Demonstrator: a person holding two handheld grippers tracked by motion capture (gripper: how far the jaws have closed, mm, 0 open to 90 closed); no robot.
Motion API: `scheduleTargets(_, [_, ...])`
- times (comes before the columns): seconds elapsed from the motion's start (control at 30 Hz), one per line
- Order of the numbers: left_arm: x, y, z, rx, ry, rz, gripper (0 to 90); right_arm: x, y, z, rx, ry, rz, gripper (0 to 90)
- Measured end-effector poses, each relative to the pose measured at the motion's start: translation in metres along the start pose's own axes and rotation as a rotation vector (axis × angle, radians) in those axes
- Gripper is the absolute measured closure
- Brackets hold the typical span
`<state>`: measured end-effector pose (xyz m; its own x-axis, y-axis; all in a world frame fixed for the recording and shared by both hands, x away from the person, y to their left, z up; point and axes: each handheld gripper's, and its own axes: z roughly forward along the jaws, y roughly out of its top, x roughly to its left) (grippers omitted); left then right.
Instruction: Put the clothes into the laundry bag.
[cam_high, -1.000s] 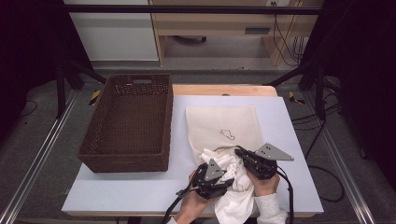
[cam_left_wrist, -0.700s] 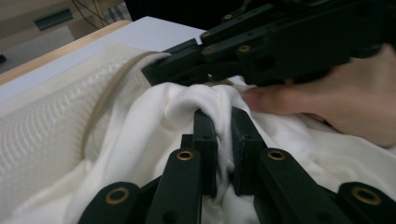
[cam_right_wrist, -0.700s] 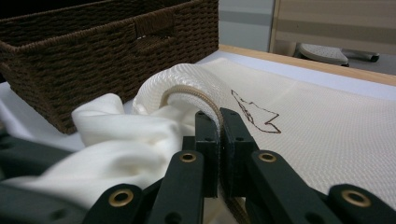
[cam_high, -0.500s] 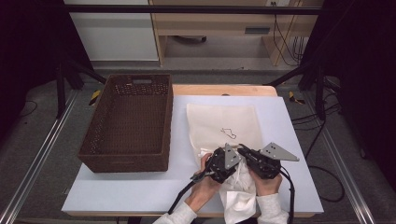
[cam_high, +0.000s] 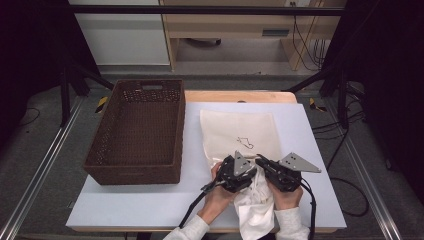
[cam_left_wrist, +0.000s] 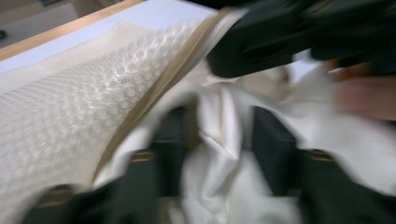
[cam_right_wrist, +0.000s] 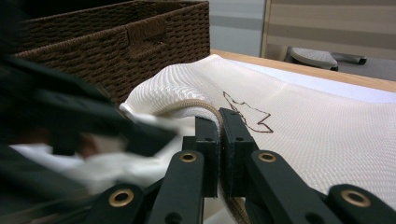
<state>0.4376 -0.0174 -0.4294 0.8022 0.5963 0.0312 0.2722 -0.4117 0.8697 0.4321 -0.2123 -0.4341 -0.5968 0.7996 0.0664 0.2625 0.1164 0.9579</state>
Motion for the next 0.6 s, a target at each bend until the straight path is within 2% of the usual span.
scheduleTargets(0.03, [-0.004,0.0,-0.023,-0.022,0.03,0.035,35.5,0.0,0.0,0.001,0.001,-0.001,-0.004,86.9])
scheduleTargets(0.07, [-0.004,0.0,-0.023,-0.022,0.03,0.035,31.9,0.0,0.0,0.001,0.001,-0.001,-0.004,86.9])
scheduleTargets(0.1, [-0.005,-0.003,-0.045,-0.055,0.079,0.083,29.2,0.0,0.0,0.0,0.0,-0.002,-0.003,86.9])
scheduleTargets(0.13, [-0.005,-0.003,-0.045,-0.055,0.079,0.083,27.1,0.0,0.0,0.0,0.0,-0.002,-0.003,86.9])
scheduleTargets(0.17, [0.002,-0.01,-0.061,-0.054,0.126,0.108,25.1,0.0,0.0,-0.001,0.0,-0.004,0.0,87.0])
scheduleTargets(0.2, [0.007,-0.014,-0.064,-0.041,0.128,0.1,23.9,0.0,0.0,-0.001,0.001,-0.004,-0.002,86.9])
scheduleTargets(0.27, [0.022,-0.023,-0.062,-0.013,0.108,0.04,22.0,0.0,0.0,0.0,0.003,-0.002,-0.005,86.9])
scheduleTargets(0.33, [0.035,-0.031,-0.054,-0.003,0.046,-0.05,21.9,0.001,0.0,0.002,0.009,0.001,-0.011,86.9])
scheduleTargets(0.4, [0.043,-0.037,-0.041,0.019,-0.006,-0.112,24.6,0.002,-0.001,0.003,0.014,0.002,-0.01,86.9])
scheduleTargets(0.47, [0.046,-0.041,-0.03,0.042,-0.039,-0.132,34.6,0.001,-0.001,0.003,0.016,0.003,-0.012,86.9])
scheduleTargets(0.53, [0.044,-0.042,-0.025,0.048,-0.043,-0.123,45.1,0.001,-0.001,0.003,0.019,0.003,-0.011,86.9])
scheduleTargets(0.6, [0.042,-0.041,-0.024,0.056,-0.048,-0.115,60.4,0.001,-0.001,0.004,0.021,0.001,-0.01,86.9])
